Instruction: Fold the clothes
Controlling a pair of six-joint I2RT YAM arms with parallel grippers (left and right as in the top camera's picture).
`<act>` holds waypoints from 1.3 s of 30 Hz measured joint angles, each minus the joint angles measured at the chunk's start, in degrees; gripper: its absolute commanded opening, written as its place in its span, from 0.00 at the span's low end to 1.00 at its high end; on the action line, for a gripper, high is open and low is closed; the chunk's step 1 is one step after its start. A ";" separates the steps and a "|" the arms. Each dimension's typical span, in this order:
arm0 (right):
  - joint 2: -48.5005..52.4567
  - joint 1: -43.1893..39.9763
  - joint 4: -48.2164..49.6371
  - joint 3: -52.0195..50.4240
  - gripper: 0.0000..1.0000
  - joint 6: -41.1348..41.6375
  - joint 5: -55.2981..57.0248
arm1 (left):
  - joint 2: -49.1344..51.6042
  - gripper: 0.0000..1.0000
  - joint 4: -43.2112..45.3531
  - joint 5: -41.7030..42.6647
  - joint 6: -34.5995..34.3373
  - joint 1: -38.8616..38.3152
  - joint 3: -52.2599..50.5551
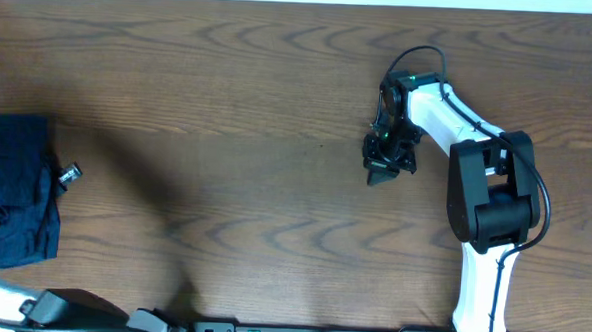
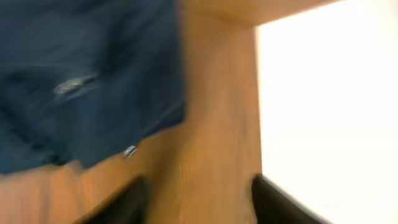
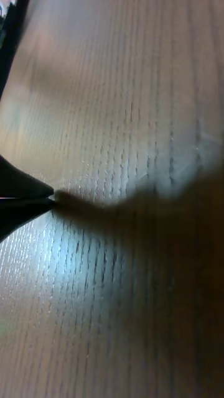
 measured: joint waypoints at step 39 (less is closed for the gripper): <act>1.70 0.02 -6.49 -0.72 0.01 -1.49 -3.54 | 38.21 0.06 9.55 8.81 22.01 6.45 2.38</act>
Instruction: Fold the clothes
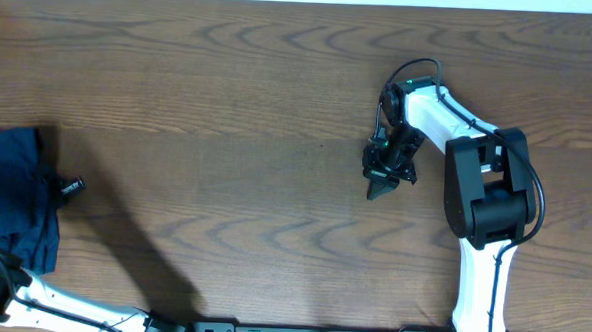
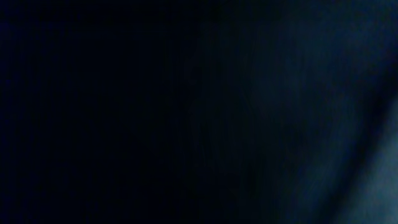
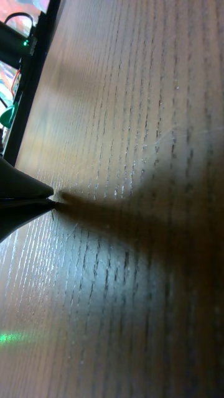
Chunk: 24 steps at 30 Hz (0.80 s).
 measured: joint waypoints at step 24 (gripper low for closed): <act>0.00 0.00 -0.09 0.00 0.01 -1.49 -0.02 | 3.10 0.06 -5.20 8.96 4.46 1.25 2.29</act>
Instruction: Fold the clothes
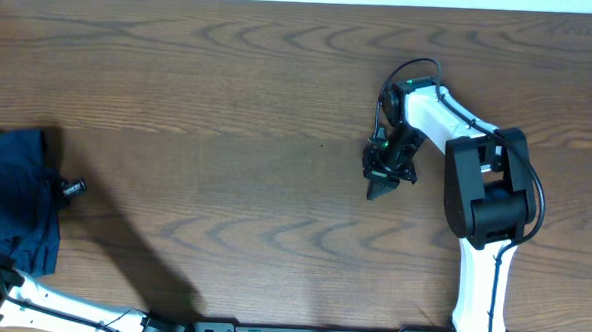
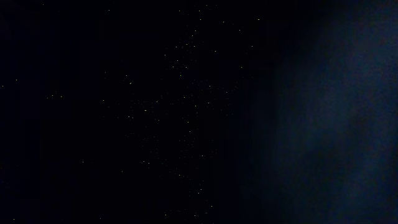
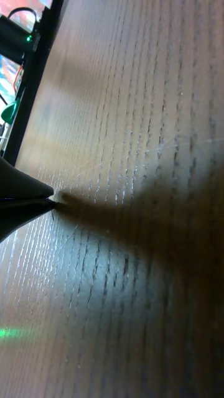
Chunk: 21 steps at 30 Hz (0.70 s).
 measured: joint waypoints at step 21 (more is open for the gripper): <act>1.31 -8.76 -10.88 23.67 0.01 -6.58 6.27 | -29.42 0.06 6.49 -4.70 -8.26 -29.00 -2.91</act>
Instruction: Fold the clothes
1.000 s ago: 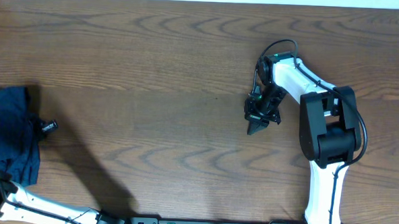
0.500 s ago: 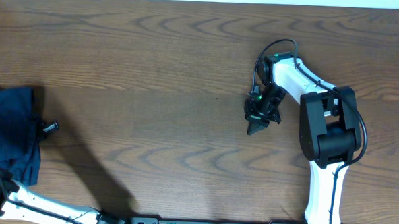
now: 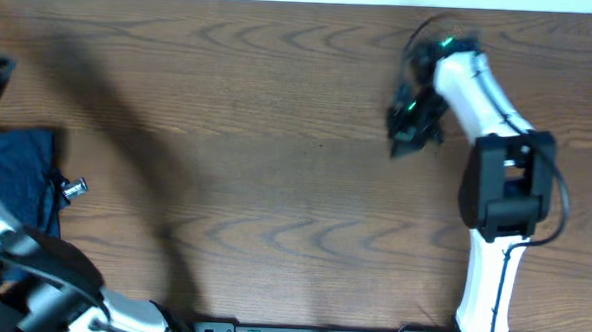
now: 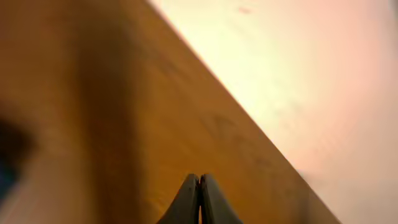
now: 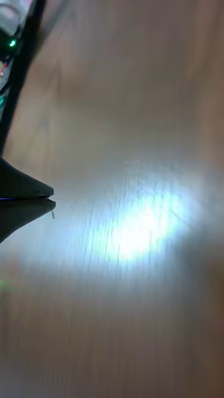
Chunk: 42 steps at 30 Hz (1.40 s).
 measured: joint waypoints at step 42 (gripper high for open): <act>-50.27 -24.00 -11.85 35.80 0.99 -12.48 -6.69 | -45.53 0.06 -29.33 -42.53 11.15 -60.54 -0.20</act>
